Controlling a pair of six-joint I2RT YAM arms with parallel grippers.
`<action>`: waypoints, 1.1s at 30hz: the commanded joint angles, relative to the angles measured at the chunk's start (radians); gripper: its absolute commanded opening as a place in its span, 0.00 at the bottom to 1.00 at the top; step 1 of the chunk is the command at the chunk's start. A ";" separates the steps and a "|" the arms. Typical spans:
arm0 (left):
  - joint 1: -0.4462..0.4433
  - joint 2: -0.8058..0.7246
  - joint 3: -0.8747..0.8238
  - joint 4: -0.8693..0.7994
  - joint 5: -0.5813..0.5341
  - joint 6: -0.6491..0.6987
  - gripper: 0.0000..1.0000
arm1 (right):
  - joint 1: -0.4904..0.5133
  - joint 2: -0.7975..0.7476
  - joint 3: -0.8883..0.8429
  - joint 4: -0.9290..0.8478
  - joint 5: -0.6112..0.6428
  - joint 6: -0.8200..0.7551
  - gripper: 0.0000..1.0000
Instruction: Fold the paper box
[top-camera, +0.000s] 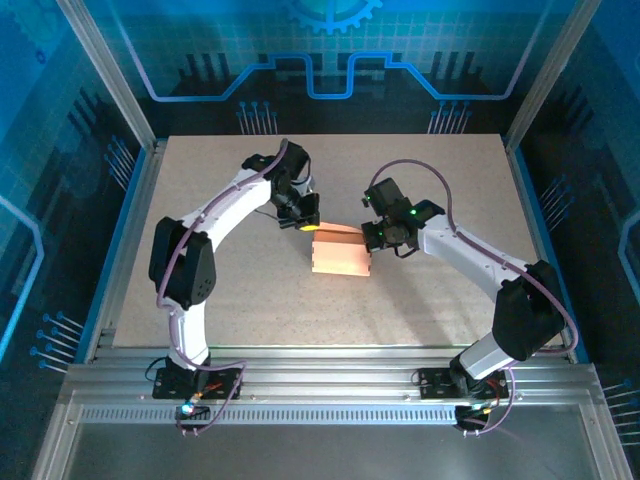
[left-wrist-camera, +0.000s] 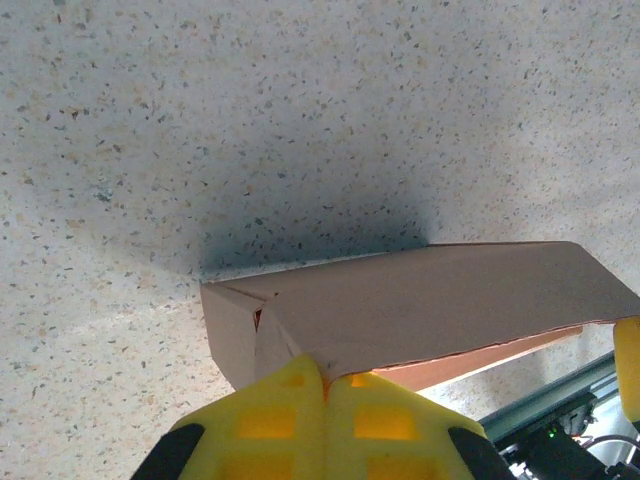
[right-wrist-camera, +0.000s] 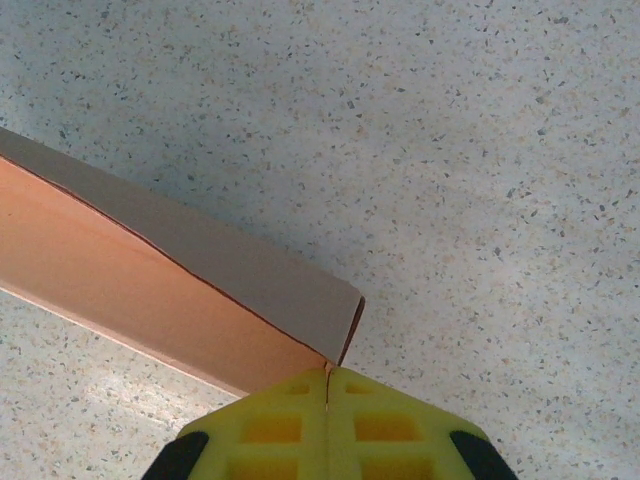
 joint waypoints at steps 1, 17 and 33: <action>-0.016 -0.058 0.000 0.095 0.077 0.017 0.00 | 0.035 -0.015 -0.013 0.016 -0.033 0.010 0.00; -0.090 -0.269 -0.341 0.432 -0.019 0.133 0.00 | 0.083 -0.156 -0.163 0.217 0.084 0.001 0.00; -0.101 -0.309 -0.472 0.549 -0.064 0.057 0.00 | 0.121 -0.185 -0.188 0.253 0.128 -0.026 0.00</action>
